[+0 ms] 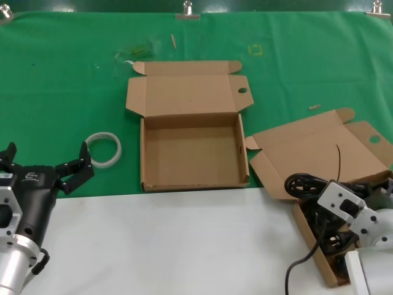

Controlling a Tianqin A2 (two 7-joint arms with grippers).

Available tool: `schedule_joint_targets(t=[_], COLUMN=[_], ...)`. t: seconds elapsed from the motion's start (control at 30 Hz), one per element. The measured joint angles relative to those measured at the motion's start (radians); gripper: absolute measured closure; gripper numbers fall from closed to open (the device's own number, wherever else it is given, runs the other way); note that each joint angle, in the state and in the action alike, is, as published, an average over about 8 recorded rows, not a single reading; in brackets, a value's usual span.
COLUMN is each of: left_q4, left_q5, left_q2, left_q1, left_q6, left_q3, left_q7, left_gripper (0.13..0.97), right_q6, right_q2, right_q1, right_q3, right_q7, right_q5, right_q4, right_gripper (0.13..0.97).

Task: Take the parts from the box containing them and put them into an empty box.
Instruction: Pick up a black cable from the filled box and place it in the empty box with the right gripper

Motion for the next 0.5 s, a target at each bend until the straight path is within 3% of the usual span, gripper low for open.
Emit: schedule_joint_targets(t=[0.27,0.5], left_q4=[0.000,0.000], left_q5=[0.000,0.000], left_q2=[0.000,0.000], left_q1=[0.000,0.000], left_q6=[0.000,0.000], left_q3=[0.000,0.000], left_q7=[0.000,0.000], left_gripper=[0.132,0.132], right_q6=[0.004,-0.083], right_q2=[0.000,0.000], right_q1=[0.022,0.094], right_q3=[-0.042,-0.132], right_q7=[0.040,0.163], right_q5=[0.000,0.000], right_q4=[0.027,-0.038], right_gripper=[0.892,0.892])
